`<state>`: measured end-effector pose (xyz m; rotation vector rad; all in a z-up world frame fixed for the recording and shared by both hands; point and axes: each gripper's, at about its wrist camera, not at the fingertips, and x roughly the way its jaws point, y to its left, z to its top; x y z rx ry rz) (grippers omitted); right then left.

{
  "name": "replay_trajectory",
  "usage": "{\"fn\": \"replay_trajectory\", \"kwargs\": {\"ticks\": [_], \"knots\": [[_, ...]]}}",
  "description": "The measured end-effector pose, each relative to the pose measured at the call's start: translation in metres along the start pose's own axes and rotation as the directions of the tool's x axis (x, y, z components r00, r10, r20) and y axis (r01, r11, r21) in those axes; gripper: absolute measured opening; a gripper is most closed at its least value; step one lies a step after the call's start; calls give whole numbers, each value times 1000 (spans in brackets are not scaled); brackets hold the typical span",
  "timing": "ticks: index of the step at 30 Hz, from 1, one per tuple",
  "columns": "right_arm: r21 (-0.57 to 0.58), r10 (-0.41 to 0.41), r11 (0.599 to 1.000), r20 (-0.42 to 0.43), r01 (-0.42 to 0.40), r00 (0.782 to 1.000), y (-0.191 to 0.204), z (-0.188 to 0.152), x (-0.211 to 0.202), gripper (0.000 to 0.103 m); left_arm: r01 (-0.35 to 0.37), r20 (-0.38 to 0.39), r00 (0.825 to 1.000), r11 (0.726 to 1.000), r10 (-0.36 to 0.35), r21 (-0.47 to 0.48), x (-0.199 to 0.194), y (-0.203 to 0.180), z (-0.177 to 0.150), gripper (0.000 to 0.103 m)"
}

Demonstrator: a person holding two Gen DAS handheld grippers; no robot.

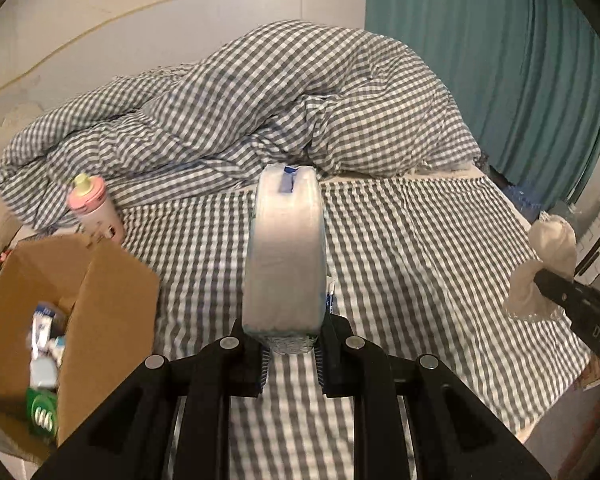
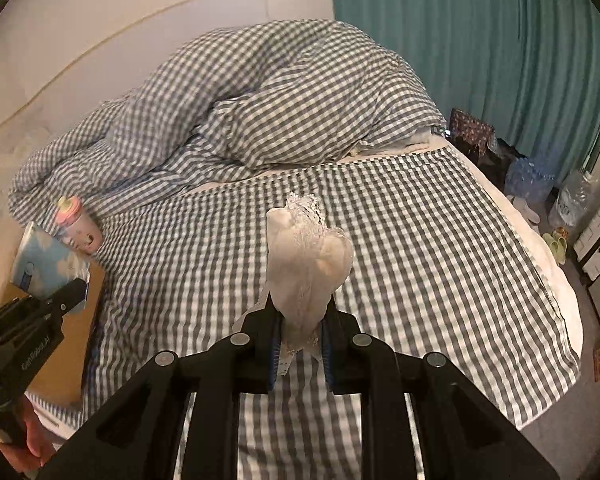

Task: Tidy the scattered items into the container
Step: 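Carry the tissue pack and lace cloth over the cardboard box with both tools, then open both tools to drop the tissue pack and lace cloth into the box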

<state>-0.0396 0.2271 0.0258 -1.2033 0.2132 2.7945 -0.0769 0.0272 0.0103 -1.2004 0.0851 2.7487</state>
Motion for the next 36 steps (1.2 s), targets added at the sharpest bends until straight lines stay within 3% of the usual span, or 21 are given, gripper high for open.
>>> {"fn": "replay_trajectory", "kwargs": {"ticks": [11, 19, 29, 36], "knots": [[-105, 25, 994, 15, -23, 1000, 51, -35, -35, 16, -66, 44, 997, 998, 67, -8, -58, 29, -48, 18], [-205, 80, 976, 18, -75, 997, 124, -37, -45, 16, -121, 56, 991, 991, 124, -56, -84, 84, -65, 18], [-339, 223, 914, -42, -224, 974, 262, -30, -28, 16, -242, 6, 969, 953, 248, -182, -94, 206, -74, 18], [-446, 290, 843, -94, -301, 952, 351, -29, -3, 16, -327, -94, 945, 906, 314, -270, -65, 283, -82, 18]]}}
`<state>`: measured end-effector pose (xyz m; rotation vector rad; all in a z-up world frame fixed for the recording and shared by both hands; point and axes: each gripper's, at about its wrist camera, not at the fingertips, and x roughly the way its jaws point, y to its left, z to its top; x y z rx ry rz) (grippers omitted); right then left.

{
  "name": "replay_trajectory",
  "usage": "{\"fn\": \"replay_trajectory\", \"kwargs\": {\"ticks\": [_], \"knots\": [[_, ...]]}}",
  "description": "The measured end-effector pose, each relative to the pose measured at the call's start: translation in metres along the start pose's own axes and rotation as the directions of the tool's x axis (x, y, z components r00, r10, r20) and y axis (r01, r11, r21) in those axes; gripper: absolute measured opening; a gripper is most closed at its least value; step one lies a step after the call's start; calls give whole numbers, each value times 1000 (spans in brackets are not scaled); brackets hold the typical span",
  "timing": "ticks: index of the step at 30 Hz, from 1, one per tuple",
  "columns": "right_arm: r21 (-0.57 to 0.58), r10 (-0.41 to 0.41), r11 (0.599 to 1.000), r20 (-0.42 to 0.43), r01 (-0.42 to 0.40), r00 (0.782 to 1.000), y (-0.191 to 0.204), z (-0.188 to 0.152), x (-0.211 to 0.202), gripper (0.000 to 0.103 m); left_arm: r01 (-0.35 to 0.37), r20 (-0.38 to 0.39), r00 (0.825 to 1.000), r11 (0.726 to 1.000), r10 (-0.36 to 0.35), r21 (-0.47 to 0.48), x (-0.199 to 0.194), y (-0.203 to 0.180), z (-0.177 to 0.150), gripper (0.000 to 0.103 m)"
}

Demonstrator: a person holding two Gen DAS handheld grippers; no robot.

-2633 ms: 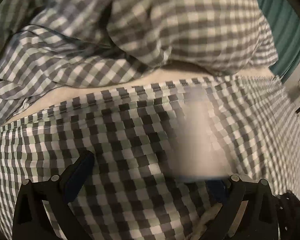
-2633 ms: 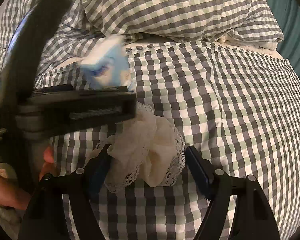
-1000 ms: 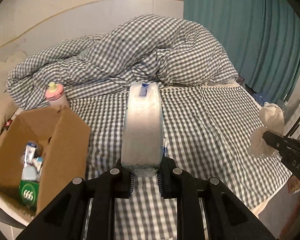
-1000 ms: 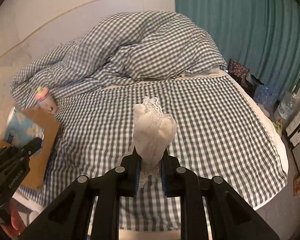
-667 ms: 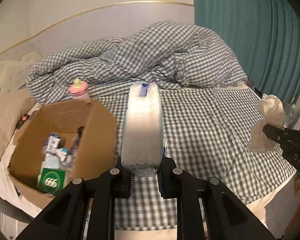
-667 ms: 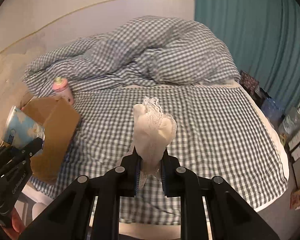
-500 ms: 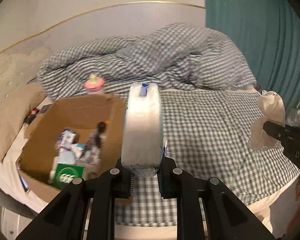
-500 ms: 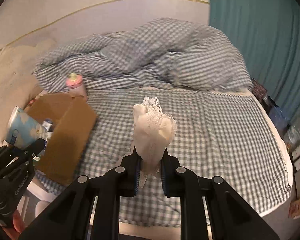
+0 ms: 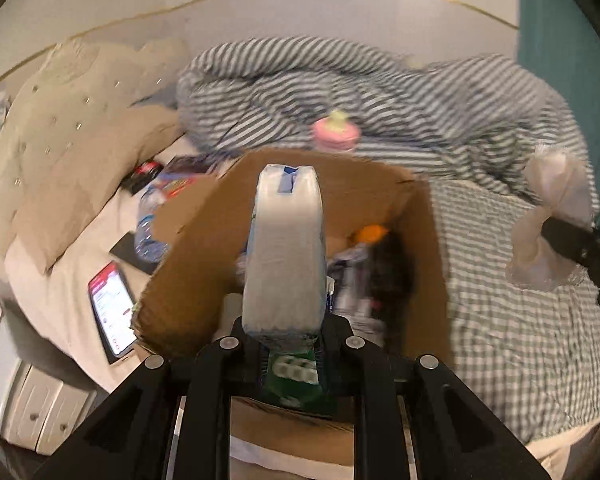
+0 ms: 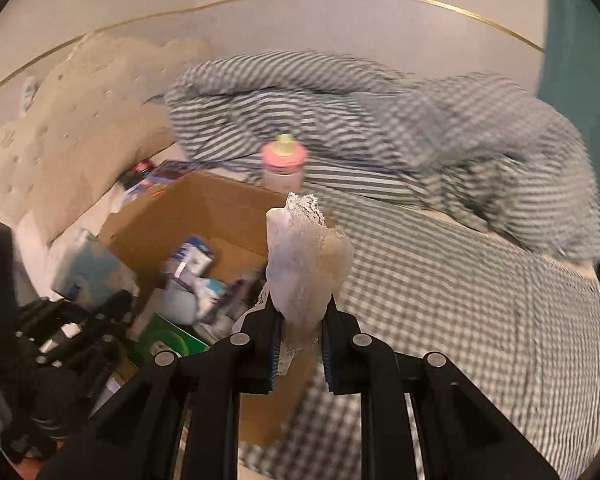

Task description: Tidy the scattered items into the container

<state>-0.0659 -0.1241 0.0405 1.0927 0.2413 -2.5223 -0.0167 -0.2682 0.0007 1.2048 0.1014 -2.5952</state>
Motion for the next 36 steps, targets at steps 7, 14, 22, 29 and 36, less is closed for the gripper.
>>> {"fn": "replay_trajectory", "kwargs": {"ticks": [7, 14, 22, 29, 36], "knots": [[-70, -15, 997, -44, 12, 999, 31, 11, 55, 75, -7, -66, 998, 1000, 5, -29, 50, 13, 1, 38], [-48, -107, 993, 3, 107, 994, 9, 6, 54, 84, 5, -46, 999, 1000, -5, 8, 64, -2, 8, 103], [63, -156, 986, -6, 156, 988, -47, -13, 31, 86, 26, -8, 1000, 1000, -26, 12, 51, -24, 12, 103], [177, -241, 955, -13, 239, 971, -117, -53, -7, 88, 51, 39, 998, 998, -53, 31, 25, -55, 9, 103], [224, -259, 938, -61, 266, 964, -150, -86, -17, 88, 85, 40, 995, 995, -87, 50, 17, -91, -1, 103]]}}
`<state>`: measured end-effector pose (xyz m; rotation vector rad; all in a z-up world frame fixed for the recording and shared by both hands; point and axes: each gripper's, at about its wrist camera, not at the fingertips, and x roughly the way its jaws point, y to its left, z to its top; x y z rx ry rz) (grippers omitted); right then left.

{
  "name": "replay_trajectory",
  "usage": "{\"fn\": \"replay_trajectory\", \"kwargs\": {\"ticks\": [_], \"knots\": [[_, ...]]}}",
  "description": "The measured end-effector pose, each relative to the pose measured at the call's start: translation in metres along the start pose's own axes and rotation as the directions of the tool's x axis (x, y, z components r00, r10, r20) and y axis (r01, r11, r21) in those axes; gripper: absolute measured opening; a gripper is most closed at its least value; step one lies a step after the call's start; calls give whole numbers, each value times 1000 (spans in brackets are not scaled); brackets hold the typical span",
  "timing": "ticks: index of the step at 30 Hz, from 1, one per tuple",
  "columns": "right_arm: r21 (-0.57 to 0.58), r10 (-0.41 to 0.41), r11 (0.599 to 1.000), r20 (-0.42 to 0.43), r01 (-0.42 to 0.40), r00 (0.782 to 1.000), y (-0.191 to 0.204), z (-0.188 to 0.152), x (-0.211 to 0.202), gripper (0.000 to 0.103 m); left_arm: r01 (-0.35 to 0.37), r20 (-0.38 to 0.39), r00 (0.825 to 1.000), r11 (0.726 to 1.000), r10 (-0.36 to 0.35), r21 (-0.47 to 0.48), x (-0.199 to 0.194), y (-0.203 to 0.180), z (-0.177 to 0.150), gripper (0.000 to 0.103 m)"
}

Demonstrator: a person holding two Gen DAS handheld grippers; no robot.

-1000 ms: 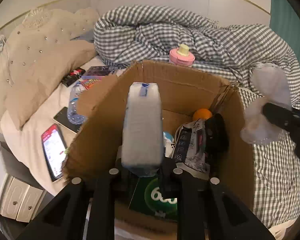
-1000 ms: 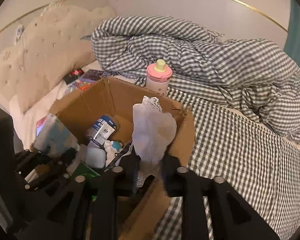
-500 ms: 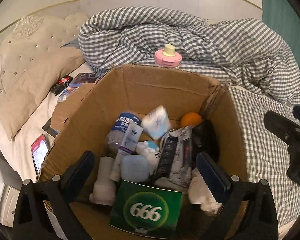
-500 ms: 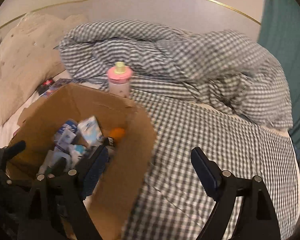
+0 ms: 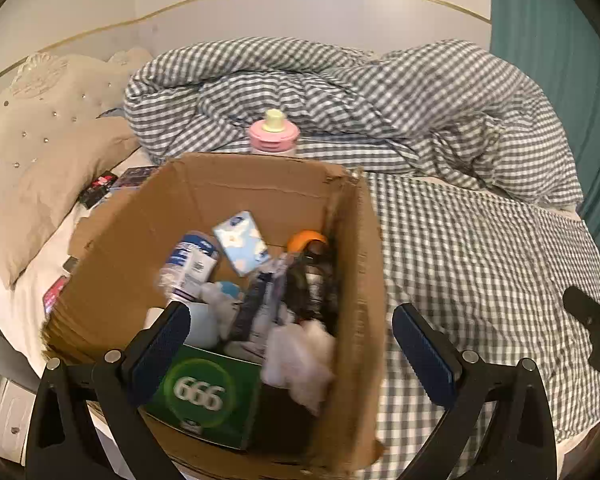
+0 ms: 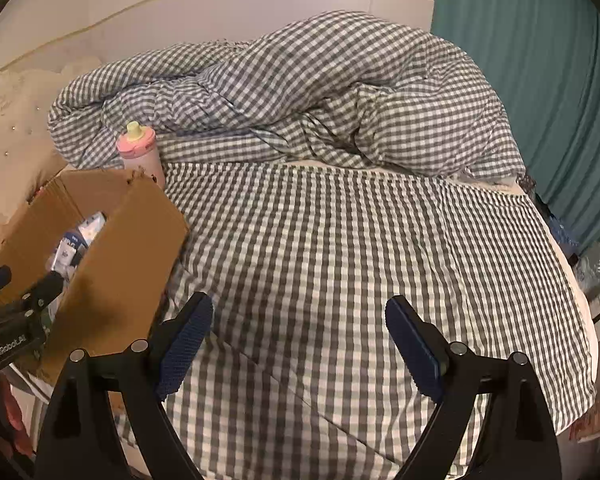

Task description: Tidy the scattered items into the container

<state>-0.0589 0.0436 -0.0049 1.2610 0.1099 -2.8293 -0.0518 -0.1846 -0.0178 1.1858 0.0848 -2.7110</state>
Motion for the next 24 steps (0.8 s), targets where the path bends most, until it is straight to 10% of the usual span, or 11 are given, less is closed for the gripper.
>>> {"fn": "replay_trajectory", "kwargs": {"ticks": [24], "knots": [[-38, 8, 999, -20, -9, 1000, 10, -14, 0, 90, -22, 1, 1000, 999, 22, 31, -7, -23, -5, 103]]}}
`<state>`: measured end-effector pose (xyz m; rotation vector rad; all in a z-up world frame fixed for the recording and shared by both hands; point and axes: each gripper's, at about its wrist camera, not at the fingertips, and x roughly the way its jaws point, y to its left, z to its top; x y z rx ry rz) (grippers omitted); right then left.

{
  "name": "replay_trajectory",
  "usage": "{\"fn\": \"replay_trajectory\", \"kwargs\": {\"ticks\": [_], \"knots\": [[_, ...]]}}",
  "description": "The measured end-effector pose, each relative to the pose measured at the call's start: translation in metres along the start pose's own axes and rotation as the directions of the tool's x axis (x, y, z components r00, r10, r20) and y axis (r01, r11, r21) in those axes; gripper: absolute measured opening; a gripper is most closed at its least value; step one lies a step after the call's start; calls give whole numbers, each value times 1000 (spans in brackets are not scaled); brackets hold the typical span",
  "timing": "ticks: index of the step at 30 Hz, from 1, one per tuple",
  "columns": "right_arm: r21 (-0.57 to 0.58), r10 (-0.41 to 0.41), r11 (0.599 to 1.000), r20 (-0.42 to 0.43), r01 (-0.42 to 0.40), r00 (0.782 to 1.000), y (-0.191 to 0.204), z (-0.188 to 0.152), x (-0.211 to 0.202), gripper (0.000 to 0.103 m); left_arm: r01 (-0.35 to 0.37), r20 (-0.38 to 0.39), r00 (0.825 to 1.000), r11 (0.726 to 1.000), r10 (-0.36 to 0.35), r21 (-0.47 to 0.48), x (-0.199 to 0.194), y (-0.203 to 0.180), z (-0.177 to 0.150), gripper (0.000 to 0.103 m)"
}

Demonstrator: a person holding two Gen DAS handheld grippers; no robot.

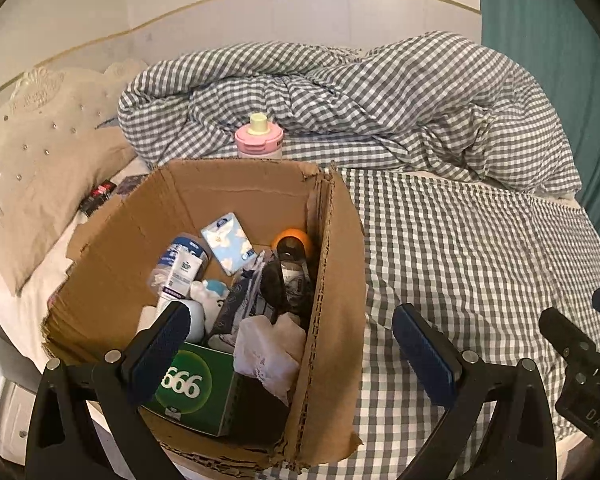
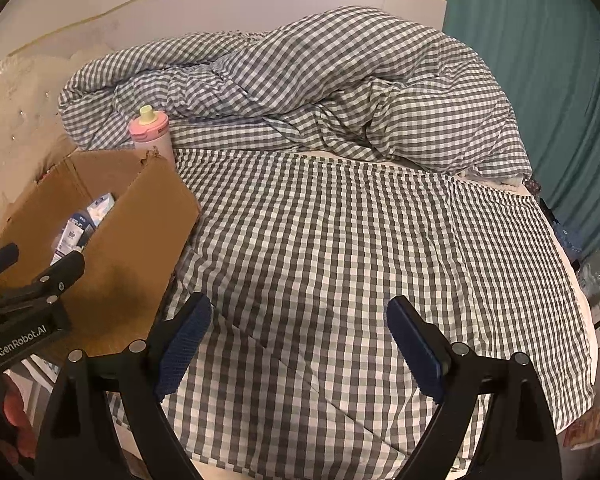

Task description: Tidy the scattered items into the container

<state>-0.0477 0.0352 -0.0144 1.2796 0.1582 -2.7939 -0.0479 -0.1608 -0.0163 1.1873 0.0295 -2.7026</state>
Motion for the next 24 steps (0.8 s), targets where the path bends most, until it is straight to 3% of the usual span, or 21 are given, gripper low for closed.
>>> {"fn": "replay_trajectory", "kwargs": {"ticks": [12, 20, 24], "knots": [[-20, -14, 1000, -37, 13, 999, -2, -7, 11, 90, 33, -45, 998, 999, -34, -30, 11, 0, -2, 103], [-17, -29, 999, -47, 28, 998, -6, -11, 15, 90, 143, 75, 987, 988, -139, -56, -5, 7, -10, 103], [-16, -29, 999, -57, 28, 998, -8, -12, 17, 90, 120, 85, 989, 992, -117, -26, -11, 2, -10, 103]]}}
